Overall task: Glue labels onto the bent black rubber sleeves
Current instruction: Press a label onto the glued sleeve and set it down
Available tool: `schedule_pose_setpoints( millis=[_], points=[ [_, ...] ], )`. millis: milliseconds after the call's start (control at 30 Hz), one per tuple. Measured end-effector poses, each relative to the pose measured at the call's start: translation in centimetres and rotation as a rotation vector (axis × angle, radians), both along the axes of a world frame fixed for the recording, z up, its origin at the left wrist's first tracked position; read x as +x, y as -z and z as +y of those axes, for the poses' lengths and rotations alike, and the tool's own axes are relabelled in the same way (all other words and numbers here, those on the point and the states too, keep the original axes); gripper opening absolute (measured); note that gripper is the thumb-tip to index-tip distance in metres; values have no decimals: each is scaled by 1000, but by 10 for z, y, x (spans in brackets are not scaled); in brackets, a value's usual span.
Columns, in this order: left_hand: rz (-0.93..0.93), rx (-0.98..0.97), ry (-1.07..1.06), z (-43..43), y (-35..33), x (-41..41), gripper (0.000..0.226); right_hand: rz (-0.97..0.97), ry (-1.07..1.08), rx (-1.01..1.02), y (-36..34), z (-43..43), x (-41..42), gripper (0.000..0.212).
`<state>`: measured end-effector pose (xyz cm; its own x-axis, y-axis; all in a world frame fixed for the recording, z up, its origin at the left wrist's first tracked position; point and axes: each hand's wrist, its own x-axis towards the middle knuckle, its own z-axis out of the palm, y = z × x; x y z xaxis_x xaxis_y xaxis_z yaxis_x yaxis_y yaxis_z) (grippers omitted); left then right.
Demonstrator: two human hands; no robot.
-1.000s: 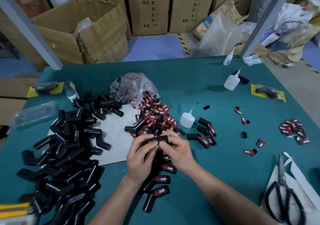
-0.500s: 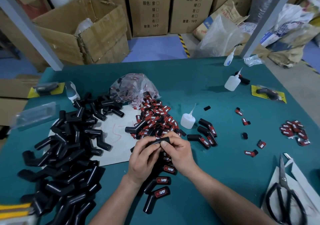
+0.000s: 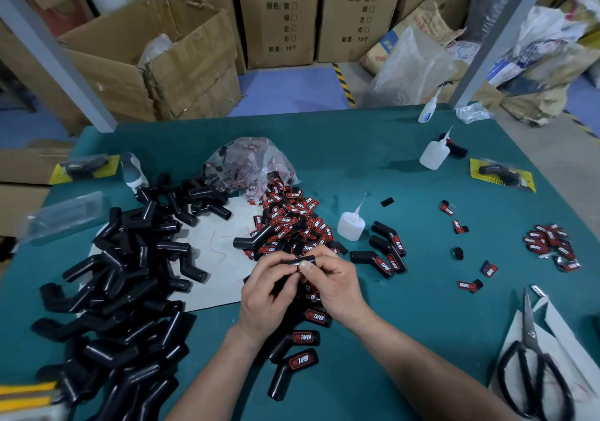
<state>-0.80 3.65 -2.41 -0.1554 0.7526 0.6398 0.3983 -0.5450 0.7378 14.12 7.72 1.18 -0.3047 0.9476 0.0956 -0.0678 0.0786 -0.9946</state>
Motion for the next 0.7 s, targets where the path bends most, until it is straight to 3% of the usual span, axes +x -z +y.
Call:
schedule_pose_setpoints(
  millis=[700],
  points=[
    [-40, -11, -17, 1, 0, 2, 14, -4, -16, -45, -1, 1, -1, 31]
  ],
)
